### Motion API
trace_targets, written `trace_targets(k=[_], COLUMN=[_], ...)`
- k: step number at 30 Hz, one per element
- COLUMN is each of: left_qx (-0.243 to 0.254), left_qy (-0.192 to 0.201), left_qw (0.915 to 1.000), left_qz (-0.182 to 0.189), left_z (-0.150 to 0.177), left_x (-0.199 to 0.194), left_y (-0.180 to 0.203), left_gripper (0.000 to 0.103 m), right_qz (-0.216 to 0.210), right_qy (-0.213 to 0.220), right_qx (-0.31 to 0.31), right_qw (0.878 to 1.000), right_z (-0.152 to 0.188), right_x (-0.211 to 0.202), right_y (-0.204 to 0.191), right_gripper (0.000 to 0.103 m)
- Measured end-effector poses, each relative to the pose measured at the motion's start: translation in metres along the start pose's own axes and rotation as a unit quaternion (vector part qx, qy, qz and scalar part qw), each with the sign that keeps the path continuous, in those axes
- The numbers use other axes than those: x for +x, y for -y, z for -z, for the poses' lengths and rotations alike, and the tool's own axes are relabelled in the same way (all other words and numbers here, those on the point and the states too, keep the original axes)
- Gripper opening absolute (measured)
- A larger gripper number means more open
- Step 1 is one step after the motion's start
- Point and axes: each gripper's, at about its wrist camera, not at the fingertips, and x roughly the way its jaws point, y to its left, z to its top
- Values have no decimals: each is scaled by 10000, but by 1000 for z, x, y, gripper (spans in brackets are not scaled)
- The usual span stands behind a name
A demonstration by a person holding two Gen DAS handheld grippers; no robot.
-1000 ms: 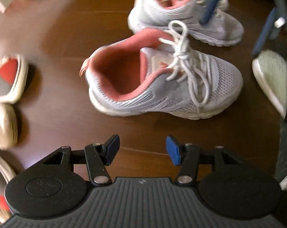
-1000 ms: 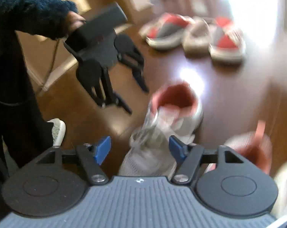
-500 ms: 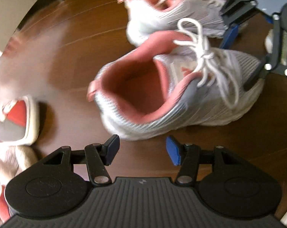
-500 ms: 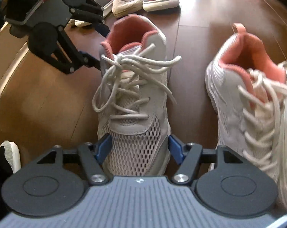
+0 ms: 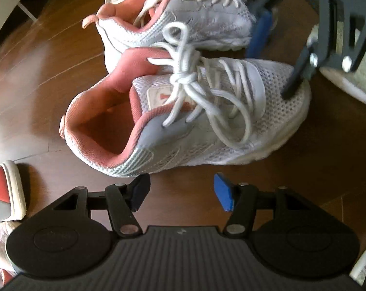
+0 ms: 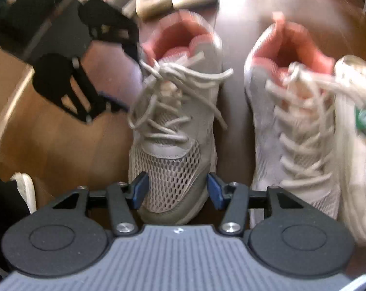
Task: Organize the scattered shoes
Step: 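Lower the pink-lined sneaker beside its mate with the right tool and release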
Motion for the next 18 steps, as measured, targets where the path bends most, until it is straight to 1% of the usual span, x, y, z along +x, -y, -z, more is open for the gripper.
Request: trace_targets(k=[1,2,6,7,8,9,10,11,13,14,18], left_qx=[-42,-120,-421,-504,-587,-639,-637,-542,-187,-105,-159], left_qy=[11,8,82,137,209,285,314,297,302,311,435], left_qw=[10000,9999,9987,9981,9974,9970,9970,9978,9988,9988,9989], left_qz=[-33,-62,-284,-338,-363,-337,-300,-241,-328,-350,-105], left_z=[2,4,8,7,7,5,2,0,-6,-9,-18], left_x=[-2,-4,-13,-15,-17,-18,-18,-18,-15,-13,-14], left_y=[-3,-7,-25,-30,-33,-34,-33,-30,-16,-13,-7], left_gripper=[62,62,61,61,61,61,61,63,63,63,63], right_qz=[27,105,406,451,552,656,677,659,608,606,600], right_qy=[96,229,417,445,469,459,430,346,203,154,19], right_qx=[-16,-26,-125,-198,-413,-623,-707,-781,-794,-820,-745], right_qw=[9999,9997,9982,9978,9965,9948,9943,9942,9948,9947,9954], right_z=[-3,-7,-16,-17,-15,-13,-15,-15,-15,-15,-15], right_x=[-1,-1,15,15,18,20,22,20,17,17,18], right_y=[-1,-3,-6,-9,-15,-19,-19,-19,-18,-18,-19], right_gripper=[74,78,78,67,66,61,54,50,49,49,49])
